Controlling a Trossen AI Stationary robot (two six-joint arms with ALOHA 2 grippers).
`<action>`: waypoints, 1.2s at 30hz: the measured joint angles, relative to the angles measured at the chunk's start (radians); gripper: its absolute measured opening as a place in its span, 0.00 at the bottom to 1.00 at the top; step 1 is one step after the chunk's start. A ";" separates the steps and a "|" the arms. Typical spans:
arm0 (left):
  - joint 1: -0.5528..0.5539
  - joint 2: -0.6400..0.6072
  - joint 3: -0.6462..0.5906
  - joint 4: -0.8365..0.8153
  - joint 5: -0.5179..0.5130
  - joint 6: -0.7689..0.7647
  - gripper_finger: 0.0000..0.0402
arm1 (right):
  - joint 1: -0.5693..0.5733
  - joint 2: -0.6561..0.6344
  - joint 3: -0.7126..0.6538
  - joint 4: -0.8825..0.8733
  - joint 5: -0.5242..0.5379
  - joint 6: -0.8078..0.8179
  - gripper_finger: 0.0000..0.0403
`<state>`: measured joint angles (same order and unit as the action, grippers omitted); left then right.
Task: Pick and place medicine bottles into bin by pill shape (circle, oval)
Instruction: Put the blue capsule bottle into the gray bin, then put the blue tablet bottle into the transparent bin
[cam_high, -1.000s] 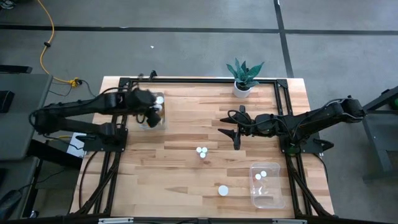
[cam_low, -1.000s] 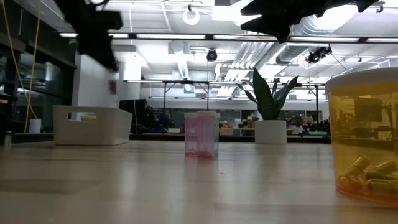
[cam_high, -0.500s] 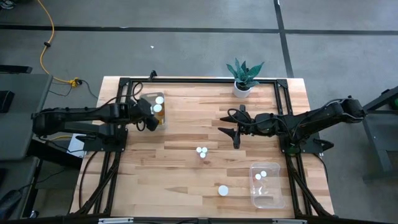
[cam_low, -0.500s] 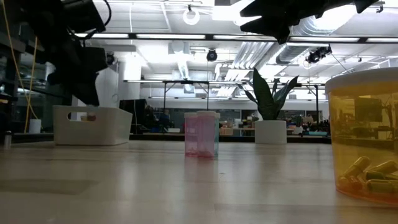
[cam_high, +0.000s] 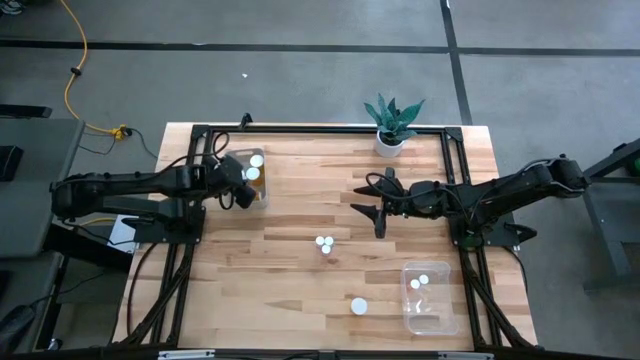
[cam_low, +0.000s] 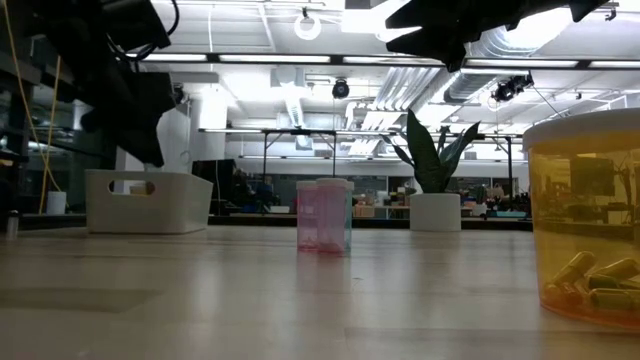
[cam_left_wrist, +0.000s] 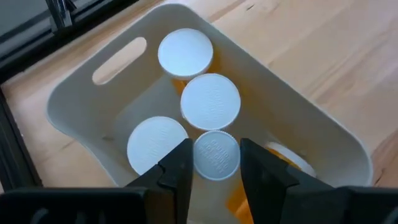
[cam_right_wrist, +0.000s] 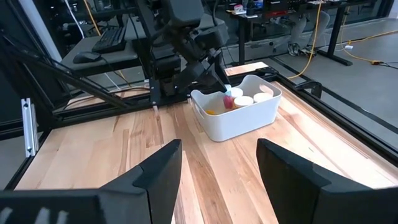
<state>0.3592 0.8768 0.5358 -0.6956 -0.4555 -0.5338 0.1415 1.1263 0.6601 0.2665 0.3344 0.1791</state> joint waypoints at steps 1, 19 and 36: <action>0.000 0.000 0.000 -0.002 0.004 -0.011 0.27 | 0.000 0.000 0.000 0.000 0.000 0.000 0.50; -0.002 -0.027 0.192 -0.016 0.087 0.048 0.59 | 0.000 0.000 0.000 0.022 -0.001 0.003 0.50; -0.333 -0.050 -0.046 1.066 0.093 0.242 0.59 | 0.000 0.000 0.000 0.060 -0.005 -0.004 0.50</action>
<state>0.0258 0.8264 0.4893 0.3701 -0.3630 -0.2919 0.1417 1.1263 0.6601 0.3260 0.3298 0.1749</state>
